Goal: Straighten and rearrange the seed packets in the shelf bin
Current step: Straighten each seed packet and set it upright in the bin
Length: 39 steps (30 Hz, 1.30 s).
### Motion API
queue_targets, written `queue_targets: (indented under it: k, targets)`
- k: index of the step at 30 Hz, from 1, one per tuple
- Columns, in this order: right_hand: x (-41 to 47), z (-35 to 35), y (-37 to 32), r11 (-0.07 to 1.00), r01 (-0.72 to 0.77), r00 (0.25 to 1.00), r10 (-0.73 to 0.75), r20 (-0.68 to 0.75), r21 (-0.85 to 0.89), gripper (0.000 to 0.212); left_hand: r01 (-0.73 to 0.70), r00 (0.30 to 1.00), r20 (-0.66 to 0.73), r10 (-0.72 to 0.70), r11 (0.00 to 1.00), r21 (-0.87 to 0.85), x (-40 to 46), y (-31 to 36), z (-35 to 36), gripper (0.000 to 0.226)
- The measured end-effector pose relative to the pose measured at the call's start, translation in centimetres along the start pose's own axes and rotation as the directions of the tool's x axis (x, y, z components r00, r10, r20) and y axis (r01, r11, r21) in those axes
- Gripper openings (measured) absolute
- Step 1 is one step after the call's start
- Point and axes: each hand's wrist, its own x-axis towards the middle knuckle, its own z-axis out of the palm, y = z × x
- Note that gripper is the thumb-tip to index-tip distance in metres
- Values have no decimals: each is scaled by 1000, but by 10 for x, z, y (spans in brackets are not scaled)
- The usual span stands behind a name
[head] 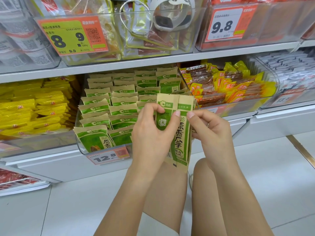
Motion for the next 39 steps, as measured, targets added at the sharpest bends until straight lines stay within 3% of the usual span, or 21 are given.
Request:
queue_targets:
  k: [10, 18, 21, 24, 27, 33, 37, 39]
  targets:
    - [-1, 1, -1, 1000, 1, 1000, -1, -6, -30, 19, -60, 997, 44, 59, 998, 11, -1, -4, 2, 24]
    - [-3, 2, -2, 1000, 5, 1000, -5, 22, 6, 15, 38, 997, 68, -30, 992, -122, 2, -5, 0, 16]
    - [-5, 1, 0, 999, -14, 999, 12, 50, 49, 18, 208, 976, 122, -178, 928, -310, 4, 0, -4, 19]
    - [-6, 1, 1, 998, -27, 998, 24, 52, 64, 11, 311, 946, 225, -233, 851, -423, 6, 2, -8, 25]
    - [-7, 3, 0, 997, -30, 998, 27, 50, 65, 15, 316, 933, 314, -175, 816, -485, 4, 2, -10, 46]
    - [-8, 5, -3, 998, -20, 999, 17, 51, 60, 17, 298, 933, 342, -116, 782, -548, 2, 3, -12, 46]
    - [-7, 5, -1, 999, 5, 999, -7, 43, 48, 7, 301, 939, 314, -142, 782, -546, 2, 5, -13, 52]
    - [-8, 5, 1, 1000, 22, 999, -22, 25, 17, 12, 310, 938, 308, -161, 788, -532, 2, 6, -12, 50]
